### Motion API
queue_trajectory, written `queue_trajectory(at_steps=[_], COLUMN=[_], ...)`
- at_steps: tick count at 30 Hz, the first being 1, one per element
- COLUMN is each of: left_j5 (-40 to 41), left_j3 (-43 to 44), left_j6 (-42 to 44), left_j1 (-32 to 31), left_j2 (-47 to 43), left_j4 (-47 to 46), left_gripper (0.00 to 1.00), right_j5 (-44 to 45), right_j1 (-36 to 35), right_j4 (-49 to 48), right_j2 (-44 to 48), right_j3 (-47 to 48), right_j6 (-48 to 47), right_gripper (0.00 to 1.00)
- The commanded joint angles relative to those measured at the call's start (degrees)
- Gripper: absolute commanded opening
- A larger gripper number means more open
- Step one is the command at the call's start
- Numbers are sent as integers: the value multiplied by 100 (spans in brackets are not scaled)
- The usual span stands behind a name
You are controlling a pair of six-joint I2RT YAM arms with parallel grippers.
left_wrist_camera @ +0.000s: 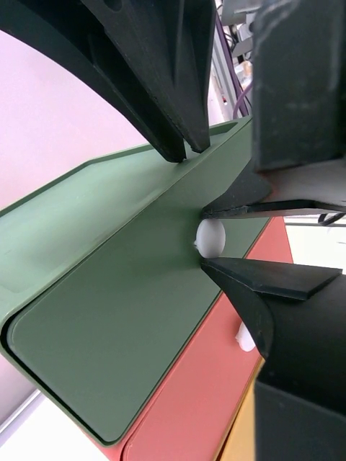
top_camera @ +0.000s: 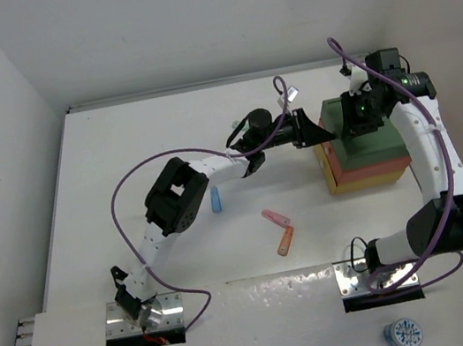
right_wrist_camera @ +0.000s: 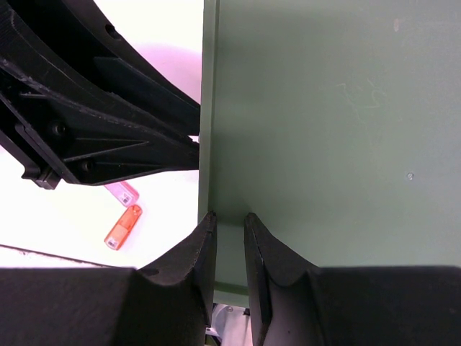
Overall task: Sort the stationery into containers
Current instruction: Open the drawer in the storage box.
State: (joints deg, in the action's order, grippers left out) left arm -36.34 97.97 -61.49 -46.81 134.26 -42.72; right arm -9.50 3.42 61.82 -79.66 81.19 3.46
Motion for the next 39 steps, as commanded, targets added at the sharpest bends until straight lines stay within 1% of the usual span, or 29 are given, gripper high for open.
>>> queue_trajectory(at_steps=[1,2,5,14,22,27,34,39], left_j5=[-207,-207,-216,-304,-427,-453,-515,-488], left_j3=[-207,-287,-541,-1026,-1359,-1606,-2054,-2476], left_j6=[234,243,295,516,674,761,973,911], left_j1=[-40,-13,84,330,488,602,769,892], left_j2=[-285,-329,-488,-831,-1077,-1322,-1683,-1999], left_j4=[-211,-228,-211,-26,88,176,422,431], left_gripper=[8,6,5,4,4,4,3,3], right_j5=[-26,-17,9,159,247,282,334,387], right_j1=[10,10,10,27,36,36,45,62], right_j4=[550,541,506,383,383,374,339,348], right_j2=[-190,-190,-234,-331,-445,-472,-524,-560], right_j3=[-217,-191,-174,-130,239,257,257,249], right_j6=[67,67,49,40,-4,-4,-12,-21], right_gripper=[22,22,23,23,26,26,26,26])
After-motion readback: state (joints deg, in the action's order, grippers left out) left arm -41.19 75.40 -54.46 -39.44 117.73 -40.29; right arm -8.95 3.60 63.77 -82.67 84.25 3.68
